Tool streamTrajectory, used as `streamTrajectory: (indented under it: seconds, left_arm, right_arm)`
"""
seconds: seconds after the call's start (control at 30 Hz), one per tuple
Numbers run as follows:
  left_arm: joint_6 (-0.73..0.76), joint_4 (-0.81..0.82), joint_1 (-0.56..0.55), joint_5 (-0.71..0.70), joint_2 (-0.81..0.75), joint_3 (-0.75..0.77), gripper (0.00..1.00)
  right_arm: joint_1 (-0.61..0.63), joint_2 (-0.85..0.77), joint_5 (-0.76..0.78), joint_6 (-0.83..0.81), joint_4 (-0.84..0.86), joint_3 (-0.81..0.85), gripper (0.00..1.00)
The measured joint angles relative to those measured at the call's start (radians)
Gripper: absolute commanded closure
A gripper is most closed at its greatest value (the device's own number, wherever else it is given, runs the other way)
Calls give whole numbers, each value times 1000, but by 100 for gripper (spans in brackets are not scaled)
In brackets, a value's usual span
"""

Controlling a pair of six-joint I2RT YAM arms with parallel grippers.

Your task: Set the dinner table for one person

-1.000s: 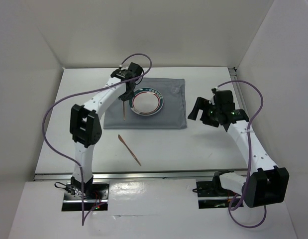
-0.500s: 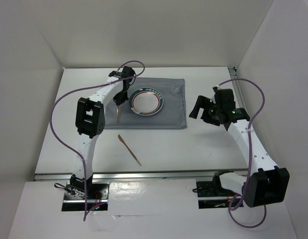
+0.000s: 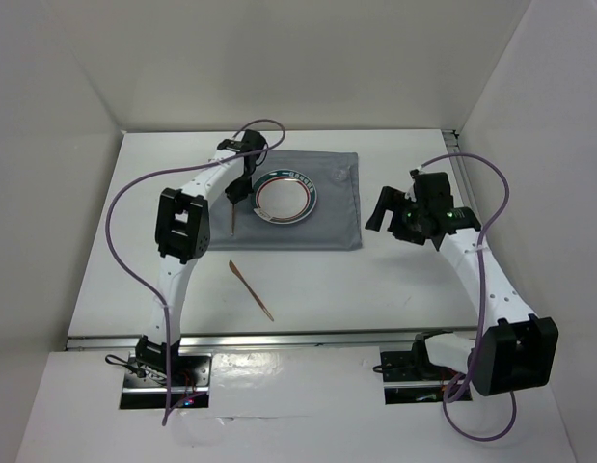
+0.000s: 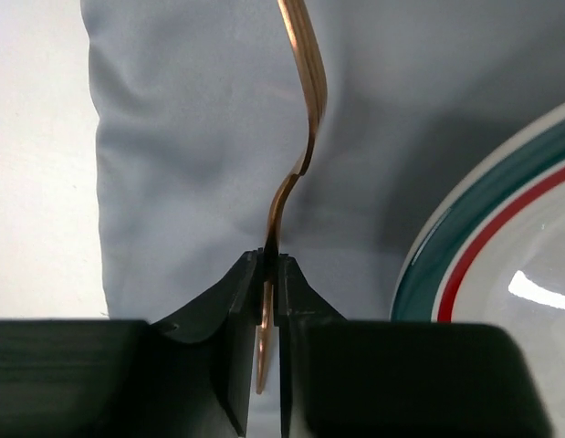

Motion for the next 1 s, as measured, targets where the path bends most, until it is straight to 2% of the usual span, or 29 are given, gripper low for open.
streamTrajectory:
  seconds: [0.13, 0.17, 0.23, 0.3, 0.33, 0.37, 0.5, 0.6, 0.8, 0.9, 1.0]
  left_arm:
    - [-20, 0, 0, -5, 0, -18, 70]
    - [-20, 5, 0, -6, -5, -24, 60]
    - [-21, 12, 0, -5, -15, -38, 51]
    - [-23, 14, 0, -5, -31, -37, 35]
    - [-20, 13, 0, -5, -42, -37, 29]
    - [-19, 12, 0, -5, -58, -36, 27]
    - [-33, 6, 0, 4, -167, -38, 27]
    - [-96, 13, -7, -1, -341, -134, 31]
    - [-281, 30, -80, 47, -782, -582, 36]
    - [-409, 35, -163, 84, -875, -803, 38]
    - [-527, 49, -235, 121, -880, -993, 40]
  right_arm:
    - [0, 5, 0, -2, -1, 0, 0]
    - [0, 5, 0, -3, -1, 0, 0]
    - [0, 3, 0, -3, -2, 0, 0]
    - [0, 1, -1, -3, -7, 0, 0]
    - [0, -1, -1, -3, -10, 0, 0]
    - [0, -3, -1, -3, -13, 0, 0]
    - [0, -22, -1, -3, -27, 0, 0]
    - [0, -44, -1, -4, -35, 0, 0]
    - [8, -78, -12, -3, -42, 0, 0]
    - [15, -89, -19, -3, -42, 0, 0]
    - [19, -103, -23, -3, -42, 0, 0]
